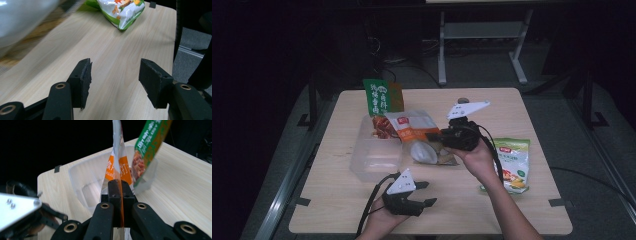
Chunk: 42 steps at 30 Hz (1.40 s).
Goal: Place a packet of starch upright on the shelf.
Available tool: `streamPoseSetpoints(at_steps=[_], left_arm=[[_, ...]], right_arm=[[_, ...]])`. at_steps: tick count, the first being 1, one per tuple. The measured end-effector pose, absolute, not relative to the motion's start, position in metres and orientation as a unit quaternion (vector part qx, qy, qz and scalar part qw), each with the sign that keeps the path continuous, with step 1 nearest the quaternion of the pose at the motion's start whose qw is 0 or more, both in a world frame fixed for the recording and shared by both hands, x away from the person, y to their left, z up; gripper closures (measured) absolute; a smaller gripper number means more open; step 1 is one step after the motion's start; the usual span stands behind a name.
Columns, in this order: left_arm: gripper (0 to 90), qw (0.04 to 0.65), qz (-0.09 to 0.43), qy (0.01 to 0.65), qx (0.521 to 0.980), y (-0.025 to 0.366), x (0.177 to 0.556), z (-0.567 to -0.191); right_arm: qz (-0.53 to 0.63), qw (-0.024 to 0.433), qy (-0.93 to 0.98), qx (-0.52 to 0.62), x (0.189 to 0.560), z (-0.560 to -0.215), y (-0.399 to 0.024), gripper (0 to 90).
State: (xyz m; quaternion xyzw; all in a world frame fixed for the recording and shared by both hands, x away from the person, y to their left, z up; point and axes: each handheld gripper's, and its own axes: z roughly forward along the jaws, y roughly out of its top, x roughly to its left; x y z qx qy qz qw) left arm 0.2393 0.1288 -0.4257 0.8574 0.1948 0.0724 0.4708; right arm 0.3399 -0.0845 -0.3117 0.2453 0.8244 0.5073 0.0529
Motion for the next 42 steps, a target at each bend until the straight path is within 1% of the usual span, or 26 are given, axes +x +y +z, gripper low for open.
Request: streamPoseSetpoints(at_steps=[5, 8, 23, 25, 39, 42], left_arm=[[43.3, 0.471, 0.068, 0.201, 0.856, 0.130, 0.239, -0.426], [43.2, 0.474, 0.064, 0.201, 0.855, 0.130, 0.239, -0.427], [42.4, 0.473, 0.058, 0.203, 0.855, 0.131, 0.238, -0.429], [42.5, 0.472, 0.059, 0.203, 0.856, 0.132, 0.239, -0.428], [43.3, 0.474, 0.056, 0.201, 0.856, 0.133, 0.240, -0.429], [43.2, 0.472, 0.057, 0.201, 0.857, 0.135, 0.240, -0.428]], right_arm=[[0.506, 0.051, 0.829, 0.231, 0.349, -0.306, -0.065, 90.0], [0.512, 0.040, 0.827, 0.229, 0.357, -0.302, -0.050, 90.0], [0.514, 0.028, 0.828, 0.220, 0.383, -0.306, -0.004, 90.0], [0.511, 0.030, 0.831, 0.218, 0.388, -0.307, 0.002, 90.0], [0.519, 0.004, 0.828, 0.210, 0.408, -0.325, 0.049, 90.0], [0.523, -0.011, 0.826, 0.209, 0.413, -0.333, 0.063, 89.9]])
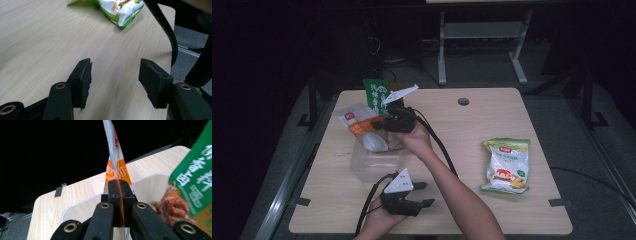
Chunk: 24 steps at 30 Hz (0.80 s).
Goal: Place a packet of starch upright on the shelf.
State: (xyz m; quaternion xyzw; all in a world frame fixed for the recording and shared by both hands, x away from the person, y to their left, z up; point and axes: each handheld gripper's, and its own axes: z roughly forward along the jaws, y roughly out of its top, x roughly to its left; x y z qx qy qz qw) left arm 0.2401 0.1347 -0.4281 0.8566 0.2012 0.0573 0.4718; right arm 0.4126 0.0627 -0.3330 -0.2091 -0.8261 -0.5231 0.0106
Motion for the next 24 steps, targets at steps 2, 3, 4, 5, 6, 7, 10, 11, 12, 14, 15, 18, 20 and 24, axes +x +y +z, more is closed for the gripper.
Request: streamPoseSetpoints(at_steps=[2, 3, 4, 5, 6, 7, 10, 11, 12, 14, 15, 18, 20, 24], left_arm=[[43.2, 0.474, 0.055, 0.203, 0.855, 0.135, 0.240, -0.428], [43.2, 0.472, 0.056, 0.201, 0.856, 0.135, 0.240, -0.428], [43.2, 0.473, 0.057, 0.203, 0.856, 0.135, 0.240, -0.428], [43.2, 0.472, 0.059, 0.199, 0.857, 0.136, 0.241, -0.428], [43.2, 0.473, 0.062, 0.195, 0.857, 0.137, 0.242, -0.428], [43.2, 0.472, 0.063, 0.196, 0.857, 0.137, 0.241, -0.427], [42.9, 0.473, 0.063, 0.197, 0.856, 0.137, 0.242, -0.427], [42.9, 0.472, 0.064, 0.195, 0.857, 0.137, 0.242, -0.427], [42.9, 0.471, 0.065, 0.195, 0.858, 0.137, 0.241, -0.427], [42.9, 0.470, 0.061, 0.199, 0.858, 0.135, 0.241, -0.428], [42.8, 0.467, 0.062, 0.198, 0.860, 0.135, 0.241, -0.429], [42.7, 0.466, 0.062, 0.195, 0.861, 0.134, 0.240, -0.429], [42.6, 0.466, 0.062, 0.195, 0.861, 0.133, 0.240, -0.429], [42.5, 0.466, 0.063, 0.196, 0.861, 0.133, 0.240, -0.429]], right_arm=[[-0.523, 0.016, -0.826, -0.208, 0.414, -0.338, 0.068, 90.0], [-0.524, 0.022, -0.826, -0.209, 0.415, -0.341, 0.070, 89.9], [-0.524, 0.033, -0.825, -0.211, 0.417, -0.343, 0.071, 89.9], [-0.526, 0.037, -0.824, -0.208, 0.418, -0.345, 0.073, 89.9], [-0.529, 0.044, -0.822, -0.206, 0.419, -0.347, 0.074, 89.9], [-0.530, 0.050, -0.821, -0.208, 0.420, -0.350, 0.075, 89.9], [-0.526, 0.058, -0.822, -0.213, 0.424, -0.357, 0.078, 89.9], [-0.523, 0.057, -0.822, -0.215, 0.425, -0.360, 0.079, 89.9], [-0.523, 0.055, -0.822, -0.219, 0.426, -0.362, 0.079, 89.9], [-0.533, 0.065, -0.813, -0.225, 0.428, -0.366, 0.077, 89.8], [-0.531, 0.066, -0.813, -0.228, 0.428, -0.368, 0.076, 89.8], [-0.515, 0.053, -0.824, -0.230, 0.426, -0.373, 0.076, 89.7], [-0.518, 0.057, -0.821, -0.234, 0.426, -0.374, 0.073, 89.4], [-0.506, 0.047, -0.831, -0.226, 0.424, -0.373, 0.070, 85.1]])
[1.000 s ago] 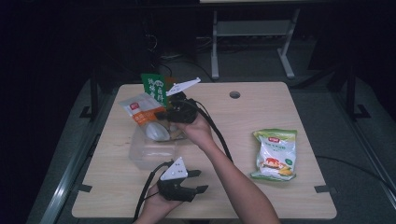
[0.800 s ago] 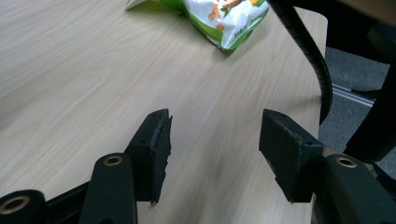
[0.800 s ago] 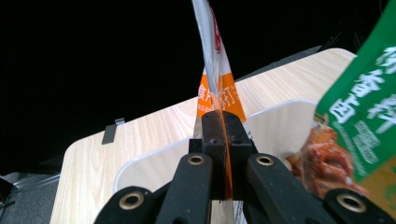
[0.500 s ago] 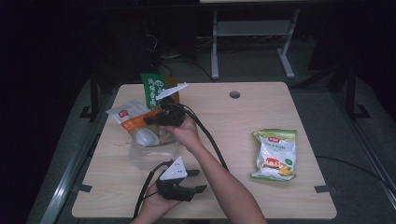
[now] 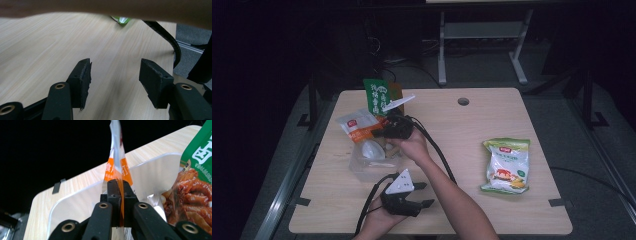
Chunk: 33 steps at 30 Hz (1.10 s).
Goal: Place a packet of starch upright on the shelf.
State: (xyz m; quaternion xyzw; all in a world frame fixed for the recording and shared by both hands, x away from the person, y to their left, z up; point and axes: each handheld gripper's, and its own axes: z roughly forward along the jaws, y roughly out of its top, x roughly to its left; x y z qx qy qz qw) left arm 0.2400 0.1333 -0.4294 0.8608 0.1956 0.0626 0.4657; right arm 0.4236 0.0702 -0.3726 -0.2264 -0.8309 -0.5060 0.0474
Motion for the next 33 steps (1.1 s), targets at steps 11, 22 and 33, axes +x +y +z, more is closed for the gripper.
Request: streamPoseSetpoints(at_steps=[11, 22, 33], left_arm=[[42.1, 0.463, 0.059, 0.196, 0.862, 0.132, 0.240, -0.430], [42.0, 0.462, 0.061, 0.194, 0.863, 0.133, 0.241, -0.430], [41.8, 0.462, 0.061, 0.193, 0.863, 0.133, 0.241, -0.430]], right_arm=[[-0.440, 0.022, -0.874, -0.205, 0.415, -0.374, 0.060, 87.5], [-0.423, 0.007, -0.885, -0.197, 0.411, -0.377, 0.057, 89.4], [-0.413, 0.002, -0.887, -0.207, 0.411, -0.382, 0.053, 89.4]])
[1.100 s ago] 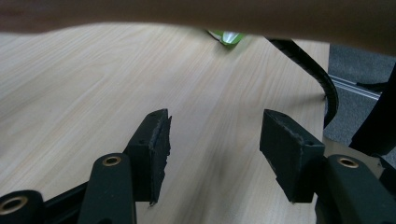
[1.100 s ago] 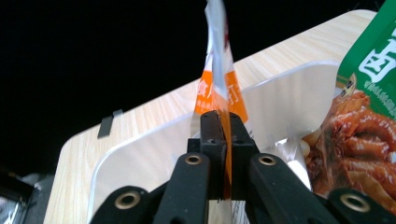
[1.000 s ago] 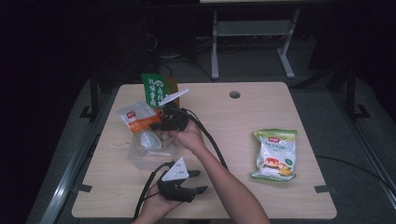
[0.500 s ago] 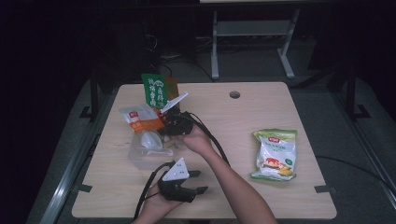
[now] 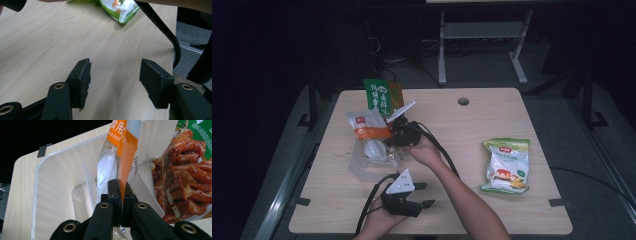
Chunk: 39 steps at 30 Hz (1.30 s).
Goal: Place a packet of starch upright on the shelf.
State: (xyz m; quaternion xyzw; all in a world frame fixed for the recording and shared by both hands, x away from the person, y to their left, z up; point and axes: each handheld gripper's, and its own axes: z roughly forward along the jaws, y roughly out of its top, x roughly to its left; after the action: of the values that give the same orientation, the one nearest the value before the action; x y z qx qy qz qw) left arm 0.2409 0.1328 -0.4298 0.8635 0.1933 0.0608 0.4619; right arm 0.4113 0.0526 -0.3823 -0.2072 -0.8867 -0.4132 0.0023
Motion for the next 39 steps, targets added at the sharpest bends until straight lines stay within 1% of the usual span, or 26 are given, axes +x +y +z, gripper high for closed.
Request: streamPoseSetpoints(at_steps=[1, 3, 4, 5, 8, 9, 10, 11, 13, 18, 19, 20, 21, 22, 23, 28, 29, 31, 33, 36, 39], left_arm=[[41.8, 0.465, 0.061, 0.194, 0.862, 0.133, 0.241, -0.430], [41.8, 0.465, 0.061, 0.194, 0.862, 0.132, 0.240, -0.430], [41.8, 0.465, 0.060, 0.194, 0.862, 0.132, 0.240, -0.430], [41.7, 0.464, 0.060, 0.193, 0.863, 0.132, 0.240, -0.430], [41.7, 0.464, 0.059, 0.193, 0.862, 0.132, 0.241, -0.430], [41.7, 0.465, 0.060, 0.192, 0.862, 0.131, 0.241, -0.430], [41.8, 0.465, 0.060, 0.192, 0.862, 0.131, 0.241, -0.430], [41.7, 0.464, 0.061, 0.191, 0.863, 0.132, 0.240, -0.430], [41.8, 0.465, 0.060, 0.191, 0.862, 0.132, 0.240, -0.430], [41.8, 0.465, 0.060, 0.191, 0.863, 0.131, 0.240, -0.430], [41.7, 0.465, 0.060, 0.191, 0.862, 0.131, 0.240, -0.430], [41.7, 0.465, 0.060, 0.191, 0.862, 0.131, 0.240, -0.430], [41.7, 0.466, 0.060, 0.191, 0.862, 0.131, 0.240, -0.429], [41.7, 0.465, 0.060, 0.190, 0.862, 0.131, 0.240, -0.429], [41.7, 0.465, 0.059, 0.191, 0.863, 0.131, 0.240, -0.430], [41.6, 0.466, 0.059, 0.190, 0.862, 0.131, 0.240, -0.429], [41.6, 0.468, 0.057, 0.191, 0.861, 0.131, 0.240, -0.429], [41.6, 0.468, 0.057, 0.191, 0.861, 0.131, 0.241, -0.429], [41.5, 0.469, 0.057, 0.190, 0.861, 0.131, 0.240, -0.429], [41.5, 0.472, 0.058, 0.192, 0.859, 0.131, 0.239, -0.428], [41.5, 0.471, 0.058, 0.191, 0.859, 0.131, 0.240, -0.428]], right_arm=[[-0.413, 0.009, -0.886, -0.211, 0.411, -0.382, 0.053, 89.3], [-0.411, 0.021, -0.887, -0.209, 0.413, -0.383, 0.052, 82.5], [-0.400, 0.025, -0.892, -0.208, 0.413, -0.385, 0.053, 80.6], [-0.384, 0.023, -0.901, -0.201, 0.414, -0.388, 0.054, 76.7], [-0.380, 0.019, -0.904, -0.196, 0.414, -0.391, 0.054, 78.7], [-0.375, 0.013, -0.906, -0.198, 0.413, -0.392, 0.055, 83.3], [-0.375, 0.013, -0.906, -0.198, 0.413, -0.392, 0.055, 83.3], [-0.370, 0.008, -0.908, -0.197, 0.413, -0.393, 0.056, 86.1], [-0.367, 0.001, -0.909, -0.198, 0.412, -0.394, 0.058, 87.5], [-0.368, 0.001, -0.906, -0.210, 0.411, -0.395, 0.058, 88.0], [-0.374, 0.009, -0.905, -0.204, 0.413, -0.395, 0.057, 85.5], [-0.374, 0.009, -0.905, -0.204, 0.413, -0.395, 0.057, 85.5], [-0.383, 0.033, -0.900, -0.207, 0.417, -0.393, 0.057, 75.5], [-0.383, 0.033, -0.900, -0.207, 0.417, -0.393, 0.057, 75.5], [-0.387, 0.050, -0.896, -0.210, 0.422, -0.389, 0.060, 68.0], [-0.391, 0.048, -0.895, -0.211, 0.432, -0.379, 0.070, 64.9], [-0.394, 0.057, -0.891, -0.219, 0.438, -0.377, 0.074, 65.2], [-0.391, 0.058, -0.892, -0.219, 0.441, -0.377, 0.076, 66.0], [-0.375, 0.048, -0.900, -0.216, 0.445, -0.381, 0.084, 77.1], [-0.378, 0.054, -0.899, -0.215, 0.444, -0.384, 0.085, 89.0], [-0.391, 0.044, -0.894, -0.213, 0.436, -0.381, 0.082, 90.0]])
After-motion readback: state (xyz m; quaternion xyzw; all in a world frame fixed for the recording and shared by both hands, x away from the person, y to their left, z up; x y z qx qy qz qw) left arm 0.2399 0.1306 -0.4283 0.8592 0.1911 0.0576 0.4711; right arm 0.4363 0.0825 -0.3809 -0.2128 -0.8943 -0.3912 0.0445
